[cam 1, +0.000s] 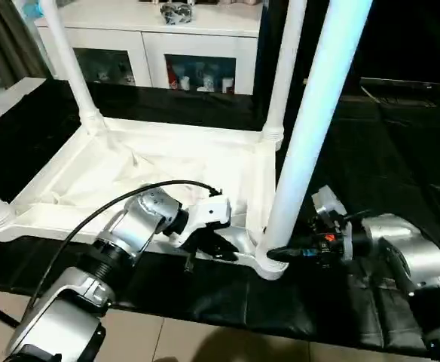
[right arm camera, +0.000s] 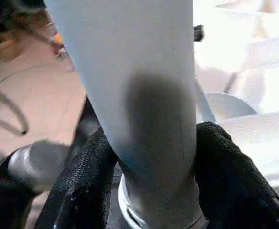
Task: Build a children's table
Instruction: Rotate leg to tighten
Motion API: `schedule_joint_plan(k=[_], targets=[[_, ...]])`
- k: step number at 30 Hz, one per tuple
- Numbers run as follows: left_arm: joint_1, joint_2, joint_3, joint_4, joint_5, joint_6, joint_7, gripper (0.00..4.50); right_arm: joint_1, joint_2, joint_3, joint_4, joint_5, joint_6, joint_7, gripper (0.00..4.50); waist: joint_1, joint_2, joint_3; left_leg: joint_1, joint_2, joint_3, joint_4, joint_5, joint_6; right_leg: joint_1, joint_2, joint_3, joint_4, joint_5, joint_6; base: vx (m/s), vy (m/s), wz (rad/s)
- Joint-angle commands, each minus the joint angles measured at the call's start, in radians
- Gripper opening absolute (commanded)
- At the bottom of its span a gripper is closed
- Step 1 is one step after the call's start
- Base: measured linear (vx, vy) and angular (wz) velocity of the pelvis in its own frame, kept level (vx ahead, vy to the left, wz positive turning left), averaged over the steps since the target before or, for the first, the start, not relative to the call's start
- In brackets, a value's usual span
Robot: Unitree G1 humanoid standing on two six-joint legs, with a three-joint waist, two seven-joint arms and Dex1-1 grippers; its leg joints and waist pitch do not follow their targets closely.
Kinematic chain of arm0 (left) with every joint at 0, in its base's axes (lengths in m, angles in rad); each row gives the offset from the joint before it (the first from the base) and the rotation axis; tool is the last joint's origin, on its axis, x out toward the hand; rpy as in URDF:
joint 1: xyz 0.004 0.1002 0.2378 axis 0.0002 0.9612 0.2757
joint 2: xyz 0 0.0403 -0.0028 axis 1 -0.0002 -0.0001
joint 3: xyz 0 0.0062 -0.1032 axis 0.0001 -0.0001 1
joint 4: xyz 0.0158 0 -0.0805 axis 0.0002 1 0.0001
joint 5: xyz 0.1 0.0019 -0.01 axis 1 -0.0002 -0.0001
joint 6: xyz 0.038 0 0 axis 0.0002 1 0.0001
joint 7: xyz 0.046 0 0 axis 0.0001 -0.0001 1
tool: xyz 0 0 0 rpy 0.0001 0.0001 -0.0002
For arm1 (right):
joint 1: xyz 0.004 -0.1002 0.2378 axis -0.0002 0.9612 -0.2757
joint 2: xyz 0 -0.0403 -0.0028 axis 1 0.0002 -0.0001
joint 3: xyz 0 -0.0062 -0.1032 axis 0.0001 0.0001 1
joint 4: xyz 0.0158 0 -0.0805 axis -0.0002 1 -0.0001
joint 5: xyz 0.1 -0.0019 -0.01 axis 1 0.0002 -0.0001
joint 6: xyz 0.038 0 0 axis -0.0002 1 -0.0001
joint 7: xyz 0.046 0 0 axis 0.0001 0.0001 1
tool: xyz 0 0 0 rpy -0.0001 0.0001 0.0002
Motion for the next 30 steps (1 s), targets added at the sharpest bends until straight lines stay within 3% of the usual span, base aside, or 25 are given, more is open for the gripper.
schedule_joint_plan(k=[1,3,5,7,11,18,19,20,22,30], targets=[[-0.04,-0.058,0.045,0.008,-0.013,0.042,0.139,0.0,0.018,0.09,0.023,-0.011,0.024,0.016,-0.089,2.09,-0.009,-0.015,-0.057,0.002,0.018,-0.008,-0.08,-0.251,0.034,0.047,-0.04,0.038,-0.088,-0.43,-0.165,0.0,0.0,0.0],[-0.043,-0.067,0.051,0.009,-0.014,0.056,0.155,0.0,0.022,0.112,0.011,-0.005,0.018,0.015,-0.136,2.07,-0.019,-0.015,-0.057,0.003,0.016,-0.01,-0.08,-0.256,0.027,0.046,-0.04,0.036,-0.092,-0.461,-0.151,0.0,0.0,0.0],[-0.047,-0.081,0.062,0.012,-0.017,0.077,0.182,0.0,0.023,0.141,-0.001,0.009,0.002,0.011,-0.207,2.06,-0.031,-0.018,-0.054,-0.008,0.014,-0.014,-0.083,-0.255,0.028,0.052,-0.039,0.032,-0.093,-0.488,-0.132,0.0,0.0,0.0],[-0.049,-0.09,0.068,0.013,-0.017,0.091,0.2,0.0,0.025,0.163,-0.007,0.017,-0.009,-0.005,-0.248,2.06,-0.043,-0.017,-0.056,-0.003,0.011,-0.016,-0.08,-0.267,0.029,0.047,-0.042,0.029,-0.103,-0.527,-0.117,0.0,0.0,0.0],[-0.066,-0.135,0.094,0.021,-0.014,0.161,0.286,0.0,0.01,0.255,-0.018,0.043,-0.06,0.004,-0.433,2.04,-0.067,-0.016,-0.055,-0.011,0.011,-0.018,-0.083,-0.258,0.032,0.048,-0.038,0.03,-0.097,-0.483,-0.136,0.0,0.0,0.0],[-0.106,-0.208,0.143,0.065,-0.012,0.228,0.44,0.0,-0.059,0.389,-0.034,0.109,-0.103,-0.004,-0.649,2.04,-0.085,-0.012,-0.058,-0.01,0.008,-0.019,-0.081,-0.245,0.03,0.047,-0.035,0.032,-0.092,-0.422,-0.165,0.0,0.0,0.0],[-0.118,-0.239,0.164,0.073,-0.013,0.249,0.506,0.0,-0.107,0.438,-0.064,0.174,-0.126,-0.002,-0.791,2.04,-0.086,-0.013,-0.059,-0.01,0.007,-0.017,-0.08,-0.24,0.036,0.048,-0.035,0.033,-0.092,-0.408,-0.172,0.0,0.0,0.0],[-0.118,-0.239,0.164,0.073,-0.013,0.249,0.507,0.0,-0.108,0.439,-0.064,0.175,-0.127,-0.002,-0.793,2.04,-0.094,-0.009,-0.059,-0.014,0.008,-0.018,-0.081,-0.228,0.029,0.049,-0.034,0.033,-0.087,-0.382,-0.185,0.0,0.0,0.0],[-0.13,-0.288,0.194,0.077,-0.011,0.273,0.604,0.0,-0.177,0.501,-0.103,0.267,-0.159,-0.022,-0.969,2.02,-0.101,-0.011,-0.06,-0.014,0.008,-0.017,-0.079,-0.219,0.03,0.05,-0.034,0.034,-0.084,-0.349,-0.2,0.0,0.0,0.0],[-0.124,-0.301,0.2,0.07,-0.006,0.271,0.625,0.0,-0.22,0.534,-0.142,0.303,-0.161,-0.053,-1.026,2.02,-0.098,-0.01,-0.066,-0.016,0.009,-0.012,-0.074,-0.143,0.08,0.057,-0.032,0.037,-0.073,-0.204,-0.243,0.0,0.0,0.0]])
